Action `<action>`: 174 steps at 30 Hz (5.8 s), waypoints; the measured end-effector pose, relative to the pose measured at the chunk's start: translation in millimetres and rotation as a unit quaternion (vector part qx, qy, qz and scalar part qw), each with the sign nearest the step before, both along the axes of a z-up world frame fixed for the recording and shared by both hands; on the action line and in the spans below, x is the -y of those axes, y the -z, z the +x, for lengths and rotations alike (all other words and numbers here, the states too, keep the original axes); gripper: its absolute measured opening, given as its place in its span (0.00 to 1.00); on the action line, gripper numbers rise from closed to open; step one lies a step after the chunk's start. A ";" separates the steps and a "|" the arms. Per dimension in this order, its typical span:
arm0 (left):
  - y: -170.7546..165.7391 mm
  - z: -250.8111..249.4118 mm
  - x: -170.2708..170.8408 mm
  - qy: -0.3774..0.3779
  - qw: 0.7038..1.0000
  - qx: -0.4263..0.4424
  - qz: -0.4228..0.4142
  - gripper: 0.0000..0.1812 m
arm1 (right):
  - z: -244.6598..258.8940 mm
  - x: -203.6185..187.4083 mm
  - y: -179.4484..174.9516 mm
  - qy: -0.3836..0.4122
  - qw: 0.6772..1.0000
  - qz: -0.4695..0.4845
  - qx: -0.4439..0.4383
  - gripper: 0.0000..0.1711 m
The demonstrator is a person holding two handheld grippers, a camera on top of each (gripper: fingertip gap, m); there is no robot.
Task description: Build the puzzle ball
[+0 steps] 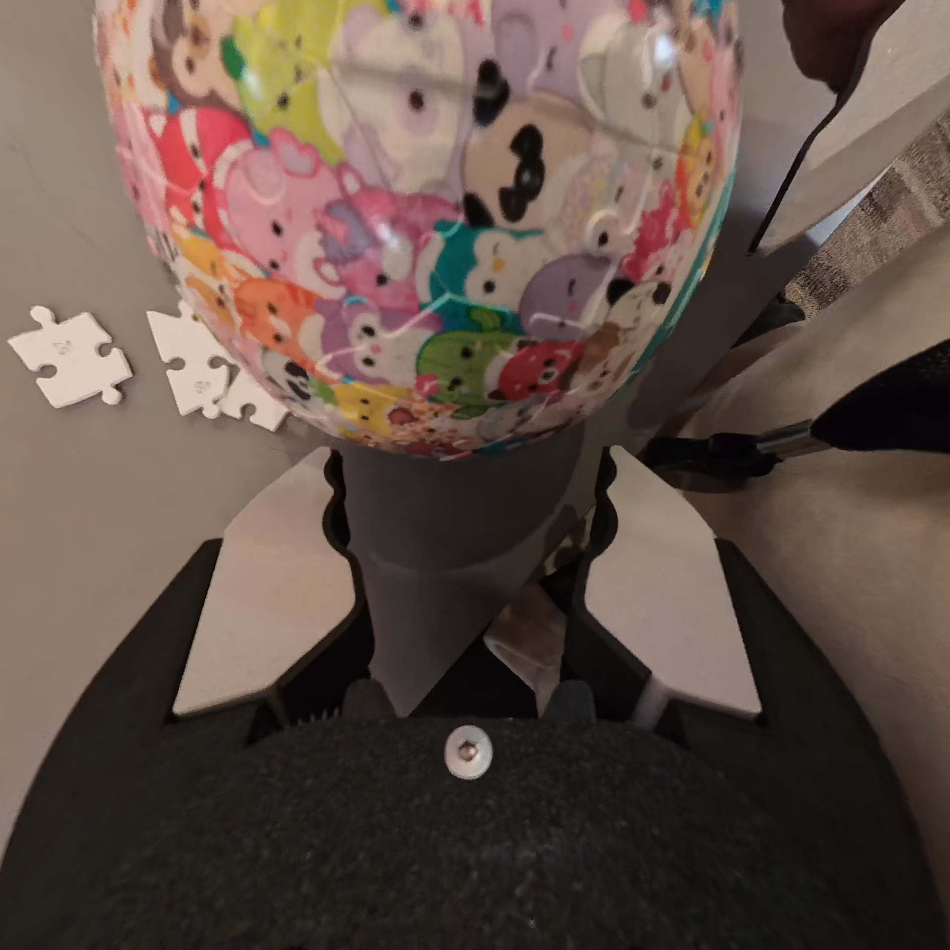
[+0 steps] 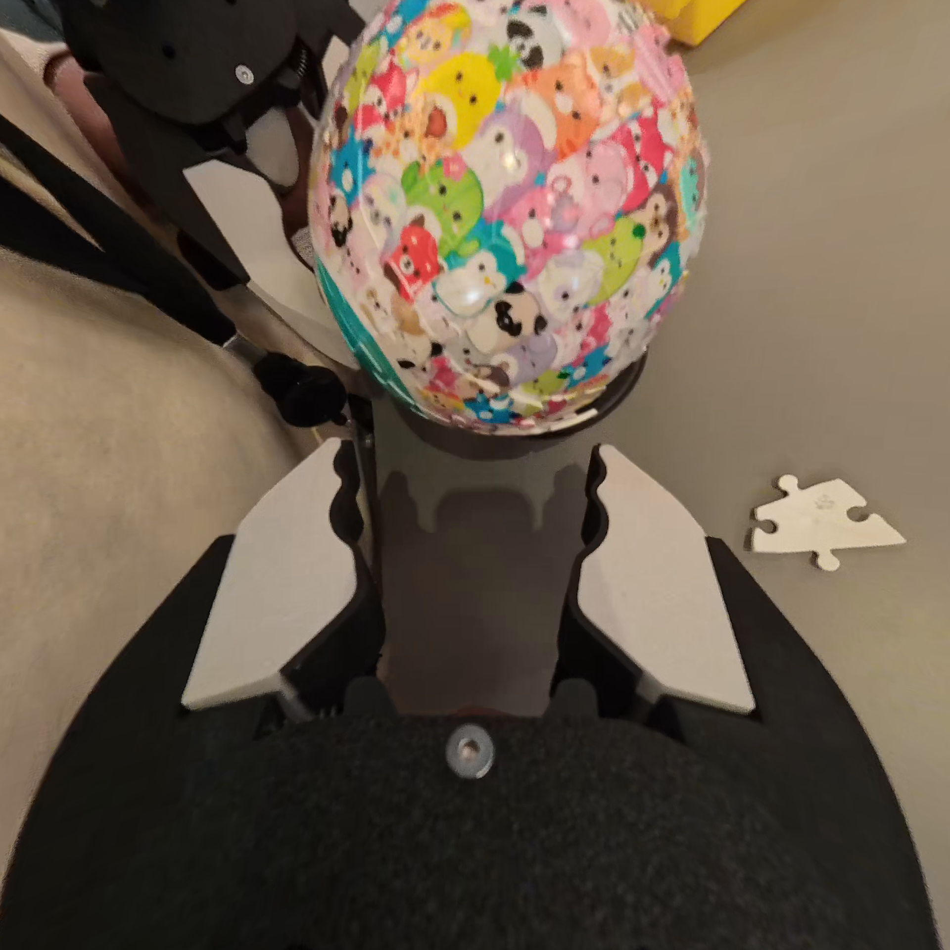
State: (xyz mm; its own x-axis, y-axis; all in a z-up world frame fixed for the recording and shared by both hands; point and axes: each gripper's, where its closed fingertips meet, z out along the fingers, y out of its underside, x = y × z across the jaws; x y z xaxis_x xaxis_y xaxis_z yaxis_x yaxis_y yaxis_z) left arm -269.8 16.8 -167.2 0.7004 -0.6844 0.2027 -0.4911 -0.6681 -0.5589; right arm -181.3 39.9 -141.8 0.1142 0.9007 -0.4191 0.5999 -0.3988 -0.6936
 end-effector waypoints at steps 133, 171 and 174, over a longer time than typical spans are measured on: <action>-14.4 12.8 -37.8 0.155 0.982 0.107 -0.005 0.46 | 61.9 -83.4 38.0 0.033 0.985 0.157 0.069 0.33; -38.0 35.1 33.7 0.055 0.974 0.177 0.130 0.41 | 47.7 -96.2 53.3 0.141 0.963 0.199 0.114 0.02; -38.4 35.8 31.4 0.054 0.974 0.181 0.128 0.40 | 48.3 -92.2 52.7 0.144 0.963 0.197 0.117 0.02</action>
